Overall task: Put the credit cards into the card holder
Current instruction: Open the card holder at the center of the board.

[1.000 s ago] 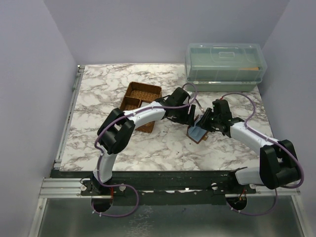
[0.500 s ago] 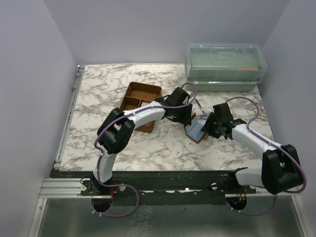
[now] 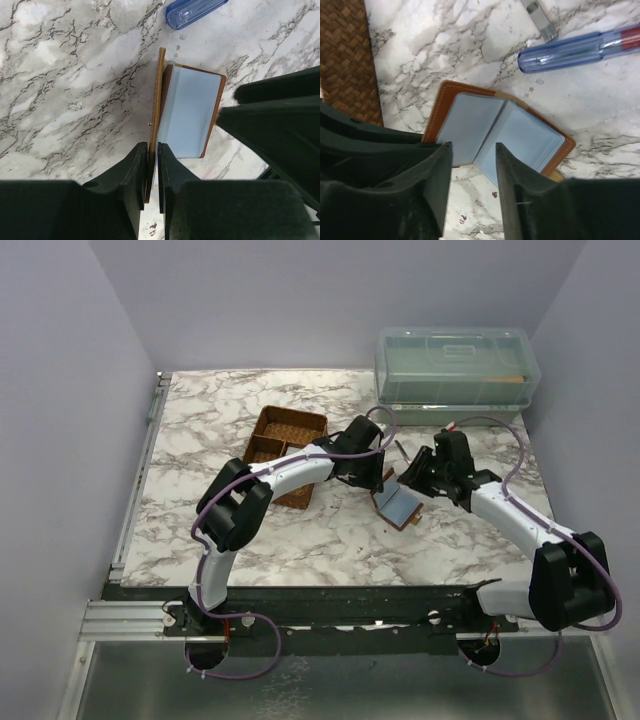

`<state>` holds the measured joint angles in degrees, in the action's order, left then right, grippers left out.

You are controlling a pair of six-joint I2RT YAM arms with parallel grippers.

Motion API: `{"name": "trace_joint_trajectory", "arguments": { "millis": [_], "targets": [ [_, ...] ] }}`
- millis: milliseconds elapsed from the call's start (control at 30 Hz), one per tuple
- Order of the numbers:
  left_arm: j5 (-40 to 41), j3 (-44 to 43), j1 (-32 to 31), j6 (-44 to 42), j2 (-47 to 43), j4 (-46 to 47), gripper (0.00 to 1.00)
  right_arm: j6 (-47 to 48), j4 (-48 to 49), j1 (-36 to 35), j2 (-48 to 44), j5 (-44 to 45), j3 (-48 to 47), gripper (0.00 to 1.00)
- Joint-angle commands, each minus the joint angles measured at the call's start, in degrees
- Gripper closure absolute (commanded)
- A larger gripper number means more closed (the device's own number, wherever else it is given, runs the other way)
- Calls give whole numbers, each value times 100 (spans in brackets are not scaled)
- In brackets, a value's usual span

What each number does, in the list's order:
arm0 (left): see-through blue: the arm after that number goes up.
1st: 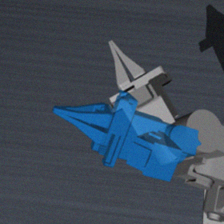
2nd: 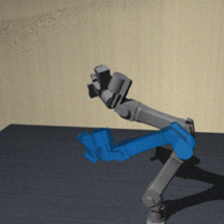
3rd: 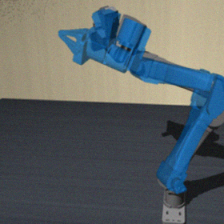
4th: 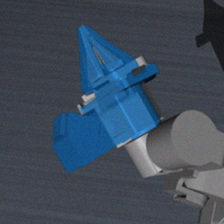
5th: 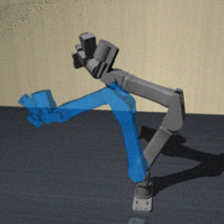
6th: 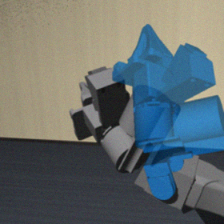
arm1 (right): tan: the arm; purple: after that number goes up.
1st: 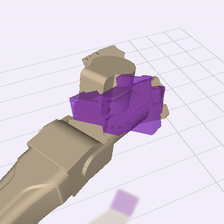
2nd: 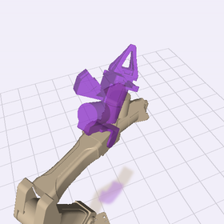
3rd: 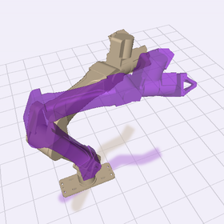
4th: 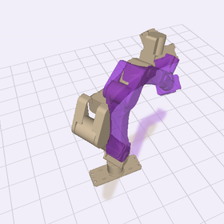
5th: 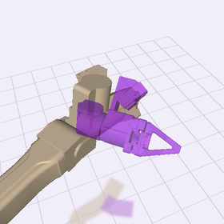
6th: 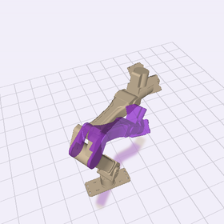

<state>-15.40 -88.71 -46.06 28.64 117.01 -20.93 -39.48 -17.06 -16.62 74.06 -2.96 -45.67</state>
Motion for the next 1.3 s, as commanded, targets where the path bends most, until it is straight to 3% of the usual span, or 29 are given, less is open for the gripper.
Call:
{"name": "trace_joint_trajectory", "arguments": {
  "millis": [0,167,267,433,533,667,833,933,1100,1267],
  "targets": [
    [197,-8,39,56,-130,-56,80,-279,706,10,304,-344,523,60],
    [693,-34,149,390,25,-233,81,-354,434,10,524,35,879,65],
    [725,-31,193,580,95,-272,81,-309,109,10,384,567,980,65],
    [555,-41,194,741,171,-272,78,-10,-209,10,347,641,724,64],
    [428,-45,194,805,212,-273,79,203,-599,-7,312,689,336,61],
    [249,3,202,1013,209,-239,84,300,-869,-220,87,767,-79,51],
    [260,314,202,1356,3,11,87,193,-239,-261,191,16,79,41],
    [334,452,204,1477,-112,124,87,16,356,-263,358,-151,456,46],
    [244,571,309,1648,-126,199,85,-146,293,-254,706,557,712,61],
    [221,562,381,1567,-144,232,73,-205,175,-254,858,917,921,65]
  ]
}}
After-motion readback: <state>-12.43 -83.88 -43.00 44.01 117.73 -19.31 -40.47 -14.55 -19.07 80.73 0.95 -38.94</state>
